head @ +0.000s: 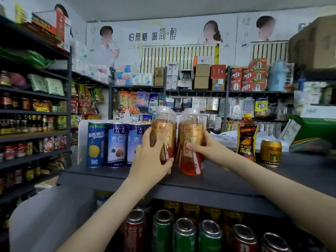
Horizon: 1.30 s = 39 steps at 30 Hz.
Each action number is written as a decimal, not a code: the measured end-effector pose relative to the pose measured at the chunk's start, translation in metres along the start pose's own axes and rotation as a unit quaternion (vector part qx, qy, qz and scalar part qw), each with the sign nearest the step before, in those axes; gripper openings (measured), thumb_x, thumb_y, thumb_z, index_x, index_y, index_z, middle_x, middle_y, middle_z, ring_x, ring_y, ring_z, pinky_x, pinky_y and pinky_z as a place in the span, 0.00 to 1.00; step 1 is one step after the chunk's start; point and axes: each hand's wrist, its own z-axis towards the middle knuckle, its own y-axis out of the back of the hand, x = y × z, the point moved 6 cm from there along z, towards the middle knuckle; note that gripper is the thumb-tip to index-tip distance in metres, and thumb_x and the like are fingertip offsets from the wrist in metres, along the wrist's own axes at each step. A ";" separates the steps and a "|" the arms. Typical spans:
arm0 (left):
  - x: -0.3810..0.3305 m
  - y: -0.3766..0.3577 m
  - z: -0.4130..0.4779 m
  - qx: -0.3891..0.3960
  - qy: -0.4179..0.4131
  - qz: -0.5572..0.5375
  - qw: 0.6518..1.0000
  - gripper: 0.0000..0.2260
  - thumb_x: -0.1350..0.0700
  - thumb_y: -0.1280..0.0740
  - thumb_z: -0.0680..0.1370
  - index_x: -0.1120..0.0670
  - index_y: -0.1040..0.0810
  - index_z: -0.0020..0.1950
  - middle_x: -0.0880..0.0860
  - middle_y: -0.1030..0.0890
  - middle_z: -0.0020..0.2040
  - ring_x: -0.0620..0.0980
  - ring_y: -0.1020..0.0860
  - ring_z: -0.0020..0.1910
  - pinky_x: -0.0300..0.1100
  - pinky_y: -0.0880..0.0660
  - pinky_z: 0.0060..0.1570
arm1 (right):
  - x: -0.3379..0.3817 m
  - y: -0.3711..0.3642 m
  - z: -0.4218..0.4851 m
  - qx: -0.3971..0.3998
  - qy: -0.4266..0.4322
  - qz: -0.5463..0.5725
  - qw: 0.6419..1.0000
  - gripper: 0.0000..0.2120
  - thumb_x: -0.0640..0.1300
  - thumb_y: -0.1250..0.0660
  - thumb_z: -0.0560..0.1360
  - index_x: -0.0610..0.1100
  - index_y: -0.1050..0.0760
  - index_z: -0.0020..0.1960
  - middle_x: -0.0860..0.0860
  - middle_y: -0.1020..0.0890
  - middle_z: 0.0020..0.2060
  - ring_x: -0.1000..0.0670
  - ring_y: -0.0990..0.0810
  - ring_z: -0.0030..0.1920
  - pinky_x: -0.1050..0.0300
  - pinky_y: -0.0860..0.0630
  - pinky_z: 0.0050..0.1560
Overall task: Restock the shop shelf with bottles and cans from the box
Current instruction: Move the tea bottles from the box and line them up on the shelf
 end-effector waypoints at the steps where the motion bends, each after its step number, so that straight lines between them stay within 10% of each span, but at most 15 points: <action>1: 0.002 -0.002 0.000 0.010 0.002 -0.007 1.000 0.39 0.44 0.34 0.76 0.33 0.62 0.74 0.54 0.55 0.77 0.62 0.39 0.71 0.52 0.36 0.67 | 0.000 -0.001 0.002 0.008 0.001 -0.022 1.000 0.31 0.46 0.29 0.74 0.52 0.41 0.71 0.53 0.21 0.58 0.57 0.20 0.53 0.59 0.23 0.52; 4: 0.006 -0.005 0.002 0.036 0.010 -0.010 0.999 0.40 0.42 0.35 0.77 0.31 0.66 0.73 0.59 0.42 0.74 0.63 0.31 0.66 0.52 0.30 0.61 | 0.002 -0.003 0.005 -0.010 0.040 -0.094 0.995 0.43 0.43 0.29 0.74 0.58 0.56 0.75 0.56 0.26 0.63 0.62 0.25 0.56 0.65 0.28 0.59; 11: 0.008 -0.008 0.004 0.069 -0.010 -0.025 0.997 0.44 0.41 0.35 0.76 0.32 0.71 0.71 0.55 0.34 0.62 0.59 0.25 0.56 0.45 0.28 0.53 | -0.012 -0.022 0.019 -0.077 0.099 -0.209 0.970 0.59 0.43 0.26 0.69 0.70 0.73 0.69 0.43 0.36 0.69 0.46 0.29 0.66 0.42 0.33 0.69; 17: 0.015 -0.006 0.003 0.050 -0.015 -0.082 0.995 0.45 0.42 0.32 0.74 0.28 0.69 0.69 0.53 0.31 0.57 0.55 0.24 0.51 0.48 0.26 0.54 | -0.009 -0.020 0.012 -0.094 0.071 -0.262 0.958 0.55 0.43 0.28 0.73 0.59 0.72 0.73 0.42 0.36 0.64 0.48 0.32 0.59 0.61 0.40 0.60; 29: 0.016 -0.007 0.003 0.056 -0.015 -0.059 0.997 0.44 0.43 0.33 0.75 0.32 0.70 0.71 0.55 0.32 0.61 0.59 0.25 0.56 0.49 0.27 0.53 | -0.003 -0.025 0.008 -0.094 0.024 -0.296 0.950 0.55 0.39 0.31 0.75 0.57 0.77 0.71 0.41 0.37 0.64 0.43 0.29 0.62 0.62 0.38 0.59; 33: 0.014 -0.007 -0.002 0.046 -0.012 -0.039 0.998 0.43 0.41 0.35 0.76 0.33 0.71 0.70 0.58 0.41 0.73 0.60 0.31 0.66 0.52 0.28 0.58 | 0.005 -0.032 0.001 -0.134 0.039 -0.330 0.933 0.53 0.43 0.30 0.74 0.52 0.73 0.74 0.41 0.43 0.72 0.39 0.39 0.71 0.48 0.41 0.71; 39: 0.017 0.014 -0.045 -0.067 -0.022 -0.091 0.993 0.29 0.46 0.37 0.79 0.44 0.44 0.78 0.58 0.39 0.75 0.58 0.36 0.72 0.54 0.28 0.61 | 0.035 -0.073 -0.058 -0.185 0.131 -0.327 0.917 0.39 0.44 0.33 0.76 0.49 0.53 0.78 0.43 0.44 0.74 0.44 0.47 0.74 0.53 0.48 0.71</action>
